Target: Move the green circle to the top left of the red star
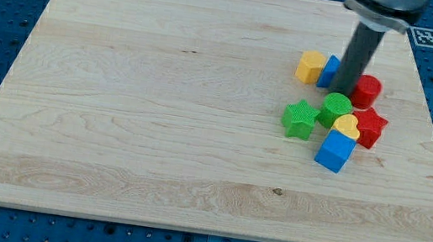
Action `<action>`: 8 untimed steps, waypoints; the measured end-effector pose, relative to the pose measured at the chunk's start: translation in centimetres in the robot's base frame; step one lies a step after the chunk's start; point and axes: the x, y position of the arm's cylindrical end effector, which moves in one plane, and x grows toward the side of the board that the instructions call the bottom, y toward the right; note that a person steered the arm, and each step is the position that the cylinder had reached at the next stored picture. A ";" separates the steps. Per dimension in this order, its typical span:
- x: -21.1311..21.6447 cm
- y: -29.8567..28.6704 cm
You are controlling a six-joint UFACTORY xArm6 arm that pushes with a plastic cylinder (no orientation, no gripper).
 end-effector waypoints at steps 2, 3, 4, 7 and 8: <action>-0.1 5.0; -0.1 4.8; -0.6 2.4; 2.4 -5.9; 3.1 -5.9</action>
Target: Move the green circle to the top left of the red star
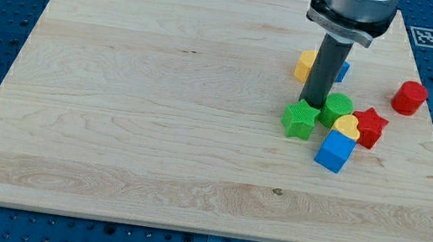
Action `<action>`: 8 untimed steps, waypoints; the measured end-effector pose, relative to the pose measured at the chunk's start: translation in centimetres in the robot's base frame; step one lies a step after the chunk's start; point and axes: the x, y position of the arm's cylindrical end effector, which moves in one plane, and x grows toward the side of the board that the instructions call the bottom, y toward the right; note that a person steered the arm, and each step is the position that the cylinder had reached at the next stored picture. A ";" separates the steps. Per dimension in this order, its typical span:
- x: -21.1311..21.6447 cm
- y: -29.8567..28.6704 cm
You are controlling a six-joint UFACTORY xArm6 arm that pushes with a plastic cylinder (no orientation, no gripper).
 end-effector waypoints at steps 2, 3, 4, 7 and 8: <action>0.0 3.4; 0.0 3.4; -0.7 3.9; -1.9 6.5; -1.2 6.5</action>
